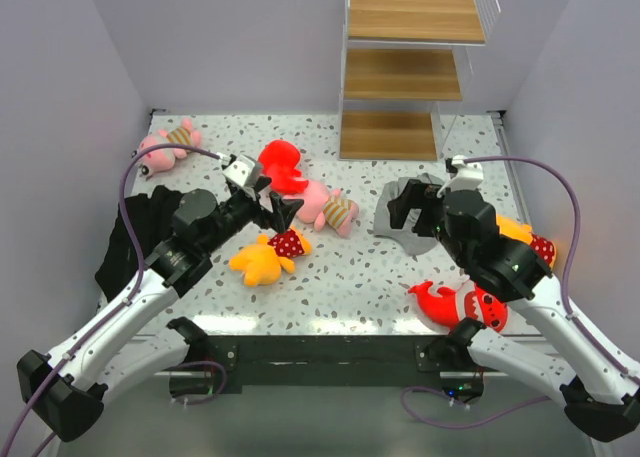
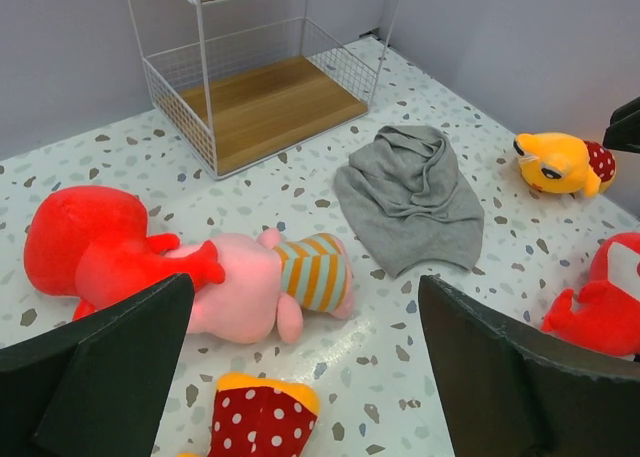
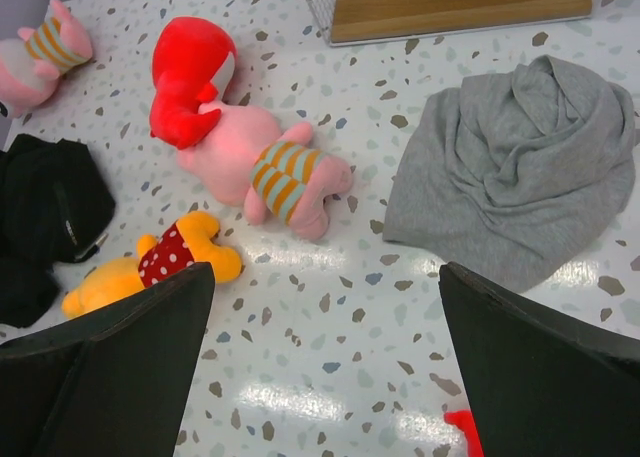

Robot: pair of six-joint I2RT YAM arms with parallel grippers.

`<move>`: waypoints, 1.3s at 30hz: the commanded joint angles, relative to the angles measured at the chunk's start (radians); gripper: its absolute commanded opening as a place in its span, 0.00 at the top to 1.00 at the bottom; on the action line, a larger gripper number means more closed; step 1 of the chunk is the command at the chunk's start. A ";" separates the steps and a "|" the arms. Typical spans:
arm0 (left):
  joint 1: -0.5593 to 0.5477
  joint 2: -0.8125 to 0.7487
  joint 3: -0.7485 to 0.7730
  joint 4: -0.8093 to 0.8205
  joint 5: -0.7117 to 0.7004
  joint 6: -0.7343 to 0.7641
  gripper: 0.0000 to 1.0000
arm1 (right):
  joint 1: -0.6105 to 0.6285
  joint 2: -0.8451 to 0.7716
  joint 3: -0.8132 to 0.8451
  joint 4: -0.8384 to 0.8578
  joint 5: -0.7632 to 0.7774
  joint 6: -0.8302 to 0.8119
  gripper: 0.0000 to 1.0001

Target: Place and organize the stuffed toys onto the shelf

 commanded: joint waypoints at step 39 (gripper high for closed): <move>-0.002 0.014 0.040 0.003 -0.145 0.019 0.01 | 0.002 0.057 -0.034 -0.643 0.459 1.025 0.14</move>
